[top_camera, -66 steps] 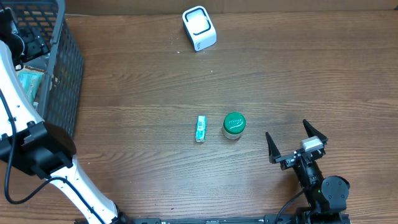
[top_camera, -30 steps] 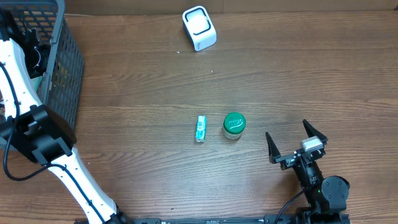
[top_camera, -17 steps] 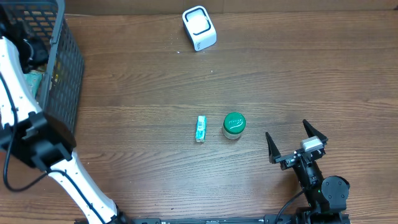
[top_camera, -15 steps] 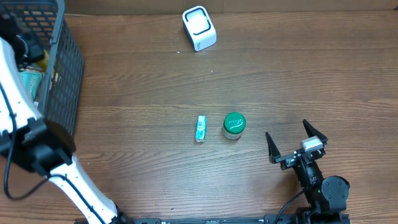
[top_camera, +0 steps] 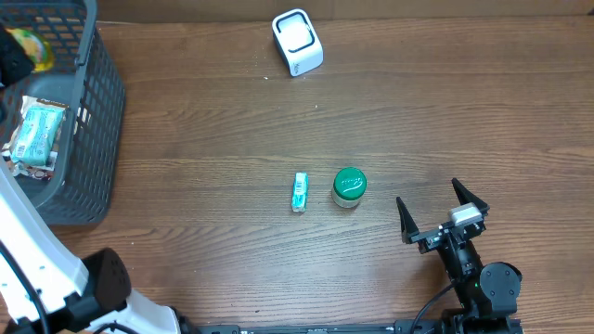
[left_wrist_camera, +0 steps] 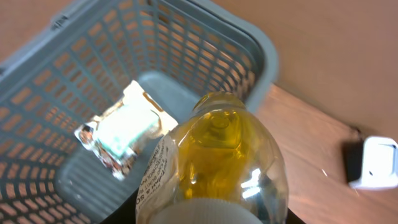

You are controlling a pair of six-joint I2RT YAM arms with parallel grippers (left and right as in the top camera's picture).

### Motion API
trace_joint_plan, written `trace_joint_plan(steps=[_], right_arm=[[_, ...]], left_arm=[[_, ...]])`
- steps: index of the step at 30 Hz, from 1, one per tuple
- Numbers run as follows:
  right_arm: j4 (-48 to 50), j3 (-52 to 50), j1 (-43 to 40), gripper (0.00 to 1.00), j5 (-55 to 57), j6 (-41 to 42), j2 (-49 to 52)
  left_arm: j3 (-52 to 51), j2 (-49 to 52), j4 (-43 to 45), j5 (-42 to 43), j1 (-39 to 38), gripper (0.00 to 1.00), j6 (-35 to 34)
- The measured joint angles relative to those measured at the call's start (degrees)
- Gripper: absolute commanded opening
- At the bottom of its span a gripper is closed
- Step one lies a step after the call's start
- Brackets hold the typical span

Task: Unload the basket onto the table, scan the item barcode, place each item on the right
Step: 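Grasp the yellow Vim dish soap bottle in the basket with the left gripper, then carry the Vim bottle to the table and stand it left of the Kleenex pack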

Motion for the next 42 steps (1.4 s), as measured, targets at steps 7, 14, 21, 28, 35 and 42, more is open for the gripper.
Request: trace_joint_plan(steps=[7, 14, 21, 28, 35, 42], right_arm=[[0.0, 0.0, 0.0, 1.00, 0.0, 0.0, 0.0], [0.0, 0.0, 0.0, 1.00, 0.0, 0.0, 0.0], [0.0, 0.0, 0.0, 1.00, 0.0, 0.0, 0.0], [0.0, 0.0, 0.0, 1.00, 0.0, 0.0, 0.0], [0.0, 0.0, 0.0, 1.00, 0.0, 0.0, 0.0], [0.0, 0.0, 0.0, 1.00, 0.0, 0.0, 0.0]], left_arm=[[0.0, -1.9, -7.9, -0.1, -7.8, 0.28, -0.5], [-2.6, -1.9, -9.8, -0.5, -17.0, 0.28, -0.7], [-11.5, -1.9, -8.1, -2.0, -28.1, 0.26, -2.7], [-26.8, -1.9, 0.9, -5.0, -39.1, 0.25, -6.0], [-42.0, -1.9, 12.3, -8.4, -47.6, 0.25, -11.1], [-53.4, -1.9, 21.1, -12.7, -54.1, 0.26, -17.1]])
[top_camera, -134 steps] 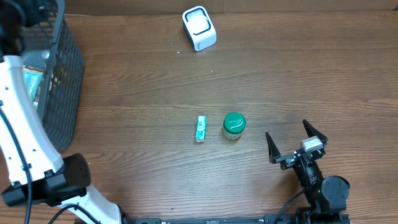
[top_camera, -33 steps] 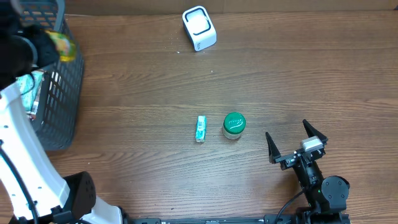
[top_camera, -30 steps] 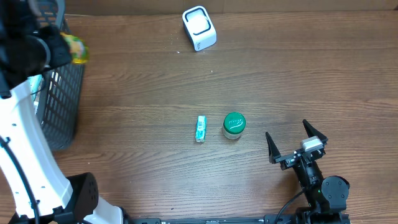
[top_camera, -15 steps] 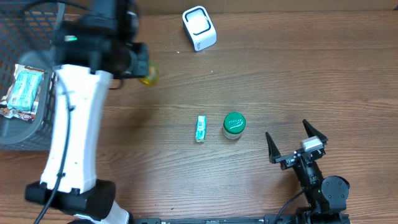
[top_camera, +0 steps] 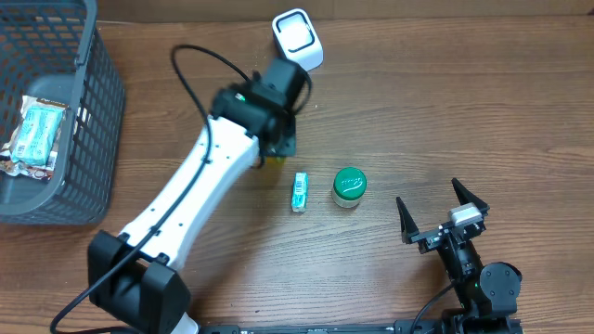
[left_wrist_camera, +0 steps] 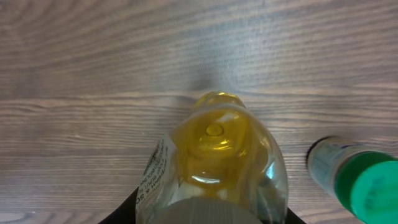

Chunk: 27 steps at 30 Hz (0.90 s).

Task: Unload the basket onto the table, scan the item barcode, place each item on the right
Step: 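Carry the Vim bottle to the table and stand it left of the Kleenex pack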

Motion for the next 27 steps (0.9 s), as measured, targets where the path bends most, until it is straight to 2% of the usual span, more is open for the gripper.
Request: trace_joint_plan(steps=[11, 16, 27], right_arm=[[0.0, 0.0, 0.0, 1.00, 0.0, 0.0, 0.0], [0.0, 0.0, 0.0, 1.00, 0.0, 0.0, 0.0], [0.0, 0.0, 0.0, 1.00, 0.0, 0.0, 0.0]], left_arm=[[-12.6, 0.0, 10.4, -5.8, -5.1, 0.30, -5.0], [-15.1, 0.0, 14.4, -6.9, -5.1, 0.33, -5.0], [-17.0, 0.0, 16.6, -7.4, -5.1, 0.38, -5.0]])
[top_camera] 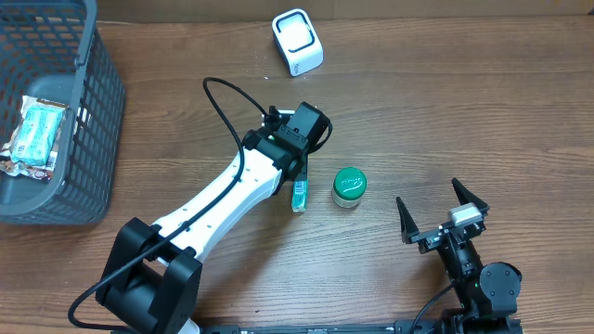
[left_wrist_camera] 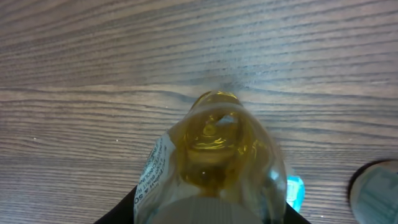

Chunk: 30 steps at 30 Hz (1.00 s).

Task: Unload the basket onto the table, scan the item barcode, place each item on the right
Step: 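Carry the Vim bottle to the table and stand it left of the Kleenex pack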

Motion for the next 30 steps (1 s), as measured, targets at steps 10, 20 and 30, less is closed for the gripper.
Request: trace_joint_plan(steps=[10, 20, 30], right_arm=[[0.0, 0.0, 0.0, 1.00, 0.0, 0.0, 0.0], [0.0, 0.0, 0.0, 1.00, 0.0, 0.0, 0.0], [-0.1, 0.0, 0.0, 1.00, 0.0, 0.0, 0.0]], left_arm=[[-0.3, 0.0, 1.0, -0.5, 0.0, 0.72, 0.3], [0.8, 0.0, -0.9, -0.5, 0.0, 0.75, 1.5], [21.9, -0.1, -19.2, -0.5, 1.2, 0.68, 9.2]])
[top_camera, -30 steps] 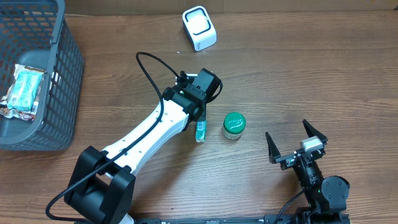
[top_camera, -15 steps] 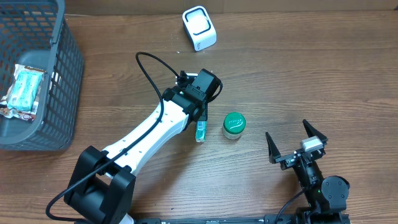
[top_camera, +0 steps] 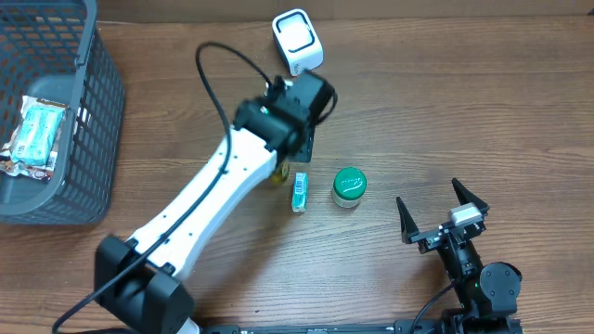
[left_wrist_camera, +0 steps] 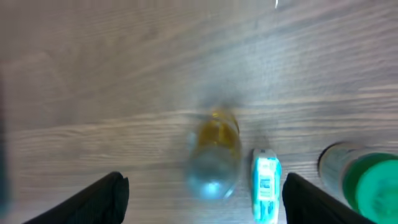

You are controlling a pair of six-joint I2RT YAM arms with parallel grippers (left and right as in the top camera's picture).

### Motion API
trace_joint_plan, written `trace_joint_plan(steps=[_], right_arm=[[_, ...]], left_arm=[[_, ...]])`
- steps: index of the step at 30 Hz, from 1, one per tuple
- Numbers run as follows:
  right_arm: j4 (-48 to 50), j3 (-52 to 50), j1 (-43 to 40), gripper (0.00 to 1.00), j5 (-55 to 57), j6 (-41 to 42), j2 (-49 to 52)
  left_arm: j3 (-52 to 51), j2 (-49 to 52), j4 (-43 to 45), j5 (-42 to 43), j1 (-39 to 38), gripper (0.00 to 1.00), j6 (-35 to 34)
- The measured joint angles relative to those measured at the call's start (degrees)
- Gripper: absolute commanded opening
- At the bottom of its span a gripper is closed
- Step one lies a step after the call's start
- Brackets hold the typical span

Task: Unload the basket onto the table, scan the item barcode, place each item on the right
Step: 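Carry the Vim bottle to the table and stand it left of the Kleenex pack, then release the bottle and move the left gripper back into the basket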

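A clear bottle of yellow liquid stands upright on the wooden table, blurred in the left wrist view. In the overhead view the bottle peeks out from under the left arm. My left gripper hangs open above it, fingers wide on either side and touching nothing. The white barcode scanner sits at the table's far edge. My right gripper rests open at the front right, empty.
A small teal pack lies just right of the bottle, and a green-lidded jar stands right of that. A grey mesh basket at the far left holds a wrapped packet.
My left gripper was shut on the bottle just above the table. Now it is open and higher, and the bottle stands on the table left of the teal pack. The right arm is unchanged.
My left gripper first held the bottle over the basket at the far left. Then it held it over the middle of the table below the scanner, then low beside the teal pack. Now the bottle stands free there and the gripper is open above it.
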Motion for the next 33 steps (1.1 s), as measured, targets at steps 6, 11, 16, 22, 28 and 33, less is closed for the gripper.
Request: trace_joint_plan(steps=[6, 11, 16, 22, 28, 33], right_arm=[[0.0, 0.0, 0.0, 1.00, 0.0, 0.0, 0.0], [0.1, 0.0, 0.0, 1.00, 0.0, 0.0, 0.0], [0.0, 0.0, 0.0, 1.00, 0.0, 0.0, 0.0], [0.0, 0.0, 0.0, 1.00, 0.0, 0.0, 0.0], [0.1, 0.0, 0.0, 1.00, 0.0, 0.0, 0.0], [0.1, 0.0, 0.0, 1.00, 0.0, 0.0, 0.0]], left_arm=[[12.7, -0.1, -12.4, 0.0, 3.1, 0.61, 4.7], [19.9, -0.2, -21.3, -0.2, 7.6, 0.61, 6.4], [24.4, -0.2, -24.3, -0.5, 14.9, 0.60, 8.2], [29.7, -0.2, -23.1, -1.3, 26.5, 0.61, 9.3], [31.9, -0.2, -14.9, -1.6, 39.7, 0.70, 11.0], [31.9, -0.2, -10.3, -1.9, 49.3, 1.00, 12.6]])
